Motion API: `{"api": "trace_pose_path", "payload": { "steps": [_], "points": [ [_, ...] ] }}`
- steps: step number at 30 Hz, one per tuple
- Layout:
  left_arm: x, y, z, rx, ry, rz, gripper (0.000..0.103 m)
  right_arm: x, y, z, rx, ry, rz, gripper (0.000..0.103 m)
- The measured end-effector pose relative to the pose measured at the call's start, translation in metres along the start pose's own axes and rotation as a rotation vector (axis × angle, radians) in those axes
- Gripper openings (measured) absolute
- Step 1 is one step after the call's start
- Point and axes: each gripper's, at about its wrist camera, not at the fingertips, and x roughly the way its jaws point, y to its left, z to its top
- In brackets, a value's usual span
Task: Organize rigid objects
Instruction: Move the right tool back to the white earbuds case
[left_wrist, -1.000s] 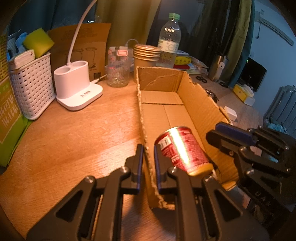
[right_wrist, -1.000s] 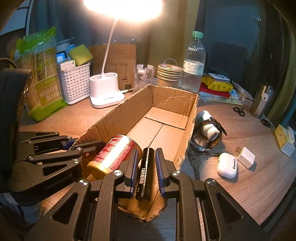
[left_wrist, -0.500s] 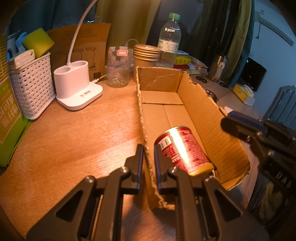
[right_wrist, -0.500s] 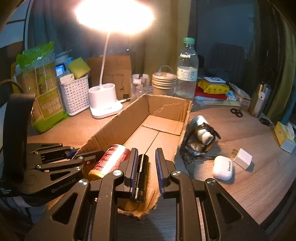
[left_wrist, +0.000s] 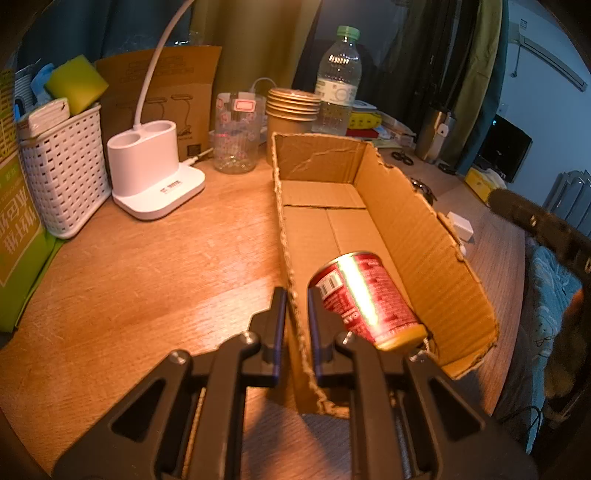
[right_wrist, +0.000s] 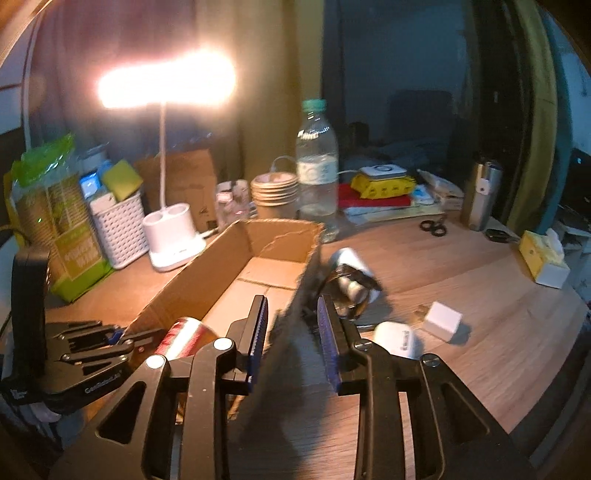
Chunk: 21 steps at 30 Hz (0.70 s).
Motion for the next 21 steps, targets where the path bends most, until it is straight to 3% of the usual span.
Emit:
{"api": "trace_pose_path", "payload": {
  "steps": [5, 9, 21],
  "points": [
    [0.000, 0.000, 0.000, 0.000, 0.000, 0.000, 0.013, -0.006, -0.022, 0.004, 0.036, -0.020, -0.041, 0.031],
    [0.000, 0.000, 0.000, 0.000, 0.000, 0.000, 0.013, -0.007, -0.039, 0.002, 0.066, -0.022, -0.075, 0.041],
    [0.000, 0.000, 0.000, 0.001, -0.001, 0.001, 0.013, 0.008, -0.075, -0.007, 0.147, 0.013, -0.134, 0.042]
  ]
}}
